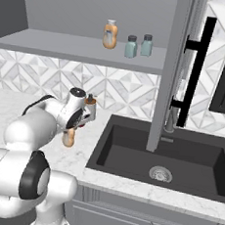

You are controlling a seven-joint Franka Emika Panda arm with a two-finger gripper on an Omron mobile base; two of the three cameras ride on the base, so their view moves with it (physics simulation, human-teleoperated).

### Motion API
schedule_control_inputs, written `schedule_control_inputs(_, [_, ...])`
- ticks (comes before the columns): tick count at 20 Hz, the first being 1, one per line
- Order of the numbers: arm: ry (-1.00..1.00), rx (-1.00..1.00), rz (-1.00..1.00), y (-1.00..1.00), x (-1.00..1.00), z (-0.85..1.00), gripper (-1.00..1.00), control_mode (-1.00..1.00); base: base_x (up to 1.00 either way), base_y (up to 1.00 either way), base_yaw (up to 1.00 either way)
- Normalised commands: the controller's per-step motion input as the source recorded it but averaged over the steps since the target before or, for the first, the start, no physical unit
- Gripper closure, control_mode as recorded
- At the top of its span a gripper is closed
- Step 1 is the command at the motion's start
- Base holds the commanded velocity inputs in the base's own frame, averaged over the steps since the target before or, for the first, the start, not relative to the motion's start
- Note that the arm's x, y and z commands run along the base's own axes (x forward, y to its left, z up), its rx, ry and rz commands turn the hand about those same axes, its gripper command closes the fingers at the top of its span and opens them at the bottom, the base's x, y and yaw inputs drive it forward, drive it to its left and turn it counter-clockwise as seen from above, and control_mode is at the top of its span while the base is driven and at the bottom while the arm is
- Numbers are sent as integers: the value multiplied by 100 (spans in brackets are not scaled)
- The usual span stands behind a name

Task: Put the shaker and condiment bottle from the counter next to their counterparts in the cabinet.

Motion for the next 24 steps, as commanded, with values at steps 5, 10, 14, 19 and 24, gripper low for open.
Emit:
schedule_control_inputs(5, [-16, -4, 0, 4, -13, 80, 100, -100, 0, 0, 0])
schedule_control_inputs(10, [-1, -5, 0, 11, -17, 89, 100, -100, 0, 0, 0])
schedule_control_inputs(14, [0, -4, 0, 1, -17, 82, 100, -100, 0, 0, 0])
schedule_control_inputs(19, [0, 0, -6, 0, -8, 66, 100, -100, 0, 0, 0])
schedule_control_inputs(24, [-8, 0, -10, 0, -10, 59, 100, -100, 0, 0, 0])
